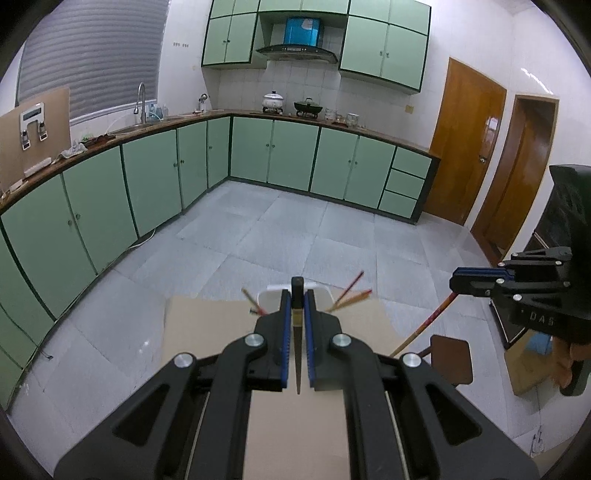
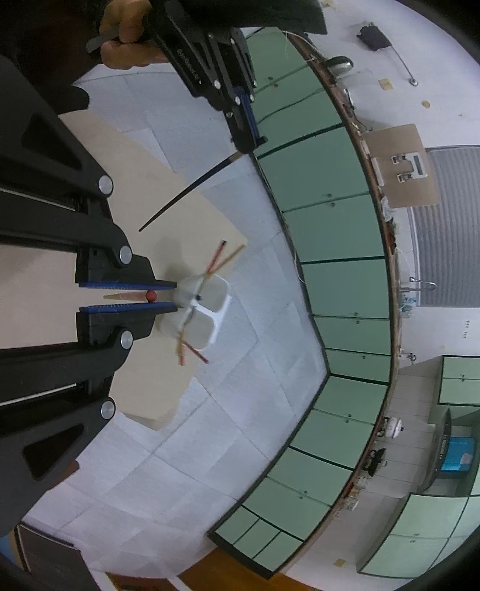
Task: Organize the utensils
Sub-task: 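Carry both chopsticks up to the white utensil holder, then lower the chopsticks into the holder and open both tools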
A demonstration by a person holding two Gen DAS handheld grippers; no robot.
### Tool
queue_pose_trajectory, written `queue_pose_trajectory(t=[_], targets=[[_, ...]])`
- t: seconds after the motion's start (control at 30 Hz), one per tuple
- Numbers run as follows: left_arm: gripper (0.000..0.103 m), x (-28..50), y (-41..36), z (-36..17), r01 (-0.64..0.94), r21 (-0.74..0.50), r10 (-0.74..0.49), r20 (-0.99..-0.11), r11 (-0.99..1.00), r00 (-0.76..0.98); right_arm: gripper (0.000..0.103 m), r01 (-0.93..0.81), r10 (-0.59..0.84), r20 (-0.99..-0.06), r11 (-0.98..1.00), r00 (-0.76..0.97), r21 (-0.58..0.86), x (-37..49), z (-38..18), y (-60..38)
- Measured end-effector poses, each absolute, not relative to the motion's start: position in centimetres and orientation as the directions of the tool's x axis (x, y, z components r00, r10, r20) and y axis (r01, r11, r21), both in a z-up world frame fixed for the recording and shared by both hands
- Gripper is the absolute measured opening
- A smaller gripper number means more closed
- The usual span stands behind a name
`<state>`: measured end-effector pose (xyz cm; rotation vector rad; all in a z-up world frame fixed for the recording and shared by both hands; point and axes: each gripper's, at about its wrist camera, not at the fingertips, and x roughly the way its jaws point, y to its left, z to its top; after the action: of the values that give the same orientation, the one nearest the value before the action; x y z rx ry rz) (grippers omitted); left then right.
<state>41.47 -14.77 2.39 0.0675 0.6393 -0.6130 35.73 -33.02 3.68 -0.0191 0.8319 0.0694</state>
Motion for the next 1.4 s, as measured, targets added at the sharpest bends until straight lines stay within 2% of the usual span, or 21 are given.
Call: queue_pose_trajectory(t=[0.3, 0.73, 1.0, 1.4], targets=[[0.006, 46.3, -17.5, 3.8, 0.544, -0.094, -0.495, -0.565, 0.834, 0.66, 0.006, -0.028, 0.028, -0.721, 1.0, 0.693, 0.012, 40.8, 4.9, -34.6], [0.006, 54.4, -20.6, 3.0, 0.496, -0.128, -0.477, -0.551, 0.859, 0.685, 0.006, 0.008, 0.026, -0.687, 0.999, 0.726, 0.046, 47.5, 4.5, -36.7], [0.006, 59.1, -21.9, -1.4, 0.46, -0.171, -0.468, -0.574, 0.871, 0.672, 0.006, 0.057, 0.008, -0.698, 0.996, 0.716, 0.07, 51.6, 0.7, -39.2], [0.006, 61.3, -21.9, -8.0, 0.441, -0.18, -0.445, -0.641, 0.879, 0.626, 0.006, 0.12, 0.04, -0.733, 0.979, 0.679, 0.165, 53.7, -5.6, -42.4]])
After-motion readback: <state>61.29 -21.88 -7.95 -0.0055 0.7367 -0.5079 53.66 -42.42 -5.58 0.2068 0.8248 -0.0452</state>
